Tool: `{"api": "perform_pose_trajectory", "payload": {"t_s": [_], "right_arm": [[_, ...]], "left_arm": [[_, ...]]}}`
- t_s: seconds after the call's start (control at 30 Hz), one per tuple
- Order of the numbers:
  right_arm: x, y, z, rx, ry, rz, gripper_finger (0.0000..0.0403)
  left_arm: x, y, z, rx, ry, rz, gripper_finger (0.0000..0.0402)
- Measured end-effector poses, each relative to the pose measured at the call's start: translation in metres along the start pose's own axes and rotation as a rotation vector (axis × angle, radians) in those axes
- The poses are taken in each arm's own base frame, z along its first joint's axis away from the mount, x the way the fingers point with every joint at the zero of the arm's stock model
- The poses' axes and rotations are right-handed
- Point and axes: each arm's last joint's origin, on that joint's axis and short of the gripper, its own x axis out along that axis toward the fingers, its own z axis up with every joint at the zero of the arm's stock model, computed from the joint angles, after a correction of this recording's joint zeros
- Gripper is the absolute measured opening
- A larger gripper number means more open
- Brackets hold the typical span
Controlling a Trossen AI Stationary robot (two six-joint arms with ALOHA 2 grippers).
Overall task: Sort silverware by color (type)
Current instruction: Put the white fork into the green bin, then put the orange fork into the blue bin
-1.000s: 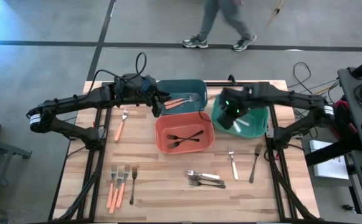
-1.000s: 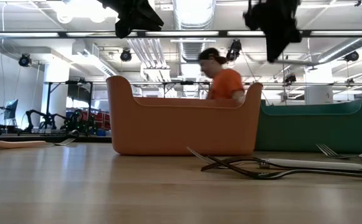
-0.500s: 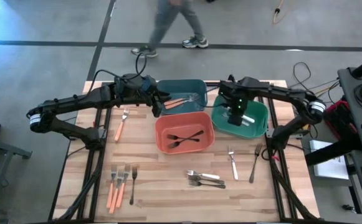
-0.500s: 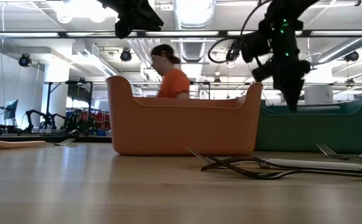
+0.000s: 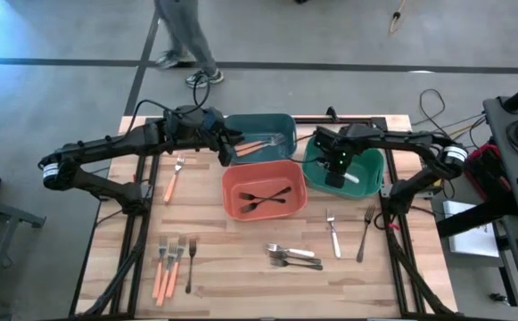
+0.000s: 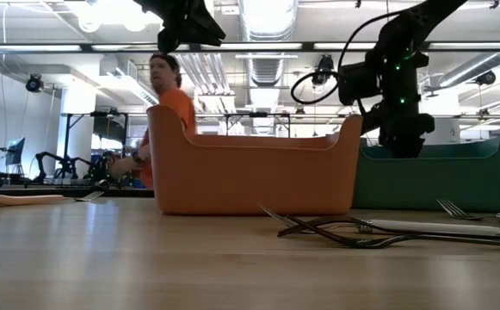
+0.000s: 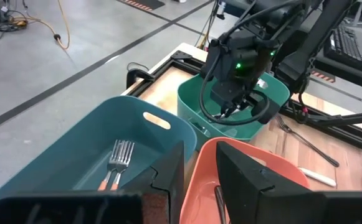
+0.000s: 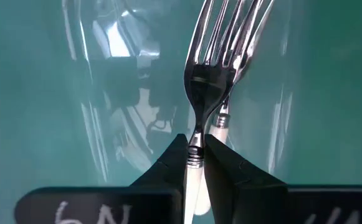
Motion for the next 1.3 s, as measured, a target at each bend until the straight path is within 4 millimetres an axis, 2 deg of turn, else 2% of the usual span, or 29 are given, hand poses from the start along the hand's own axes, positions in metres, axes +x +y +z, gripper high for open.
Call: {"api": "perform_pose_trajectory", "payload": {"t_s": [0.3,0.9,1.3], "right_arm": [[0.0058,-0.0007,0.0047,0.04,-0.021,-0.001,0.0045],[0.0061,-0.0006,0.0049,0.043,-0.022,0.002,0.0053],[0.0046,-0.001,0.0058,0.138,-0.035,-0.007,0.0138]], "left_arm": [[0.0,0.0,0.0,0.001,0.0,0.001,0.0076],[-0.0001,0.0,0.0001,0.002,-0.001,0.002,0.0076],[-0.0001,0.0,0.0001,0.002,-0.001,0.002,0.0076]]}}
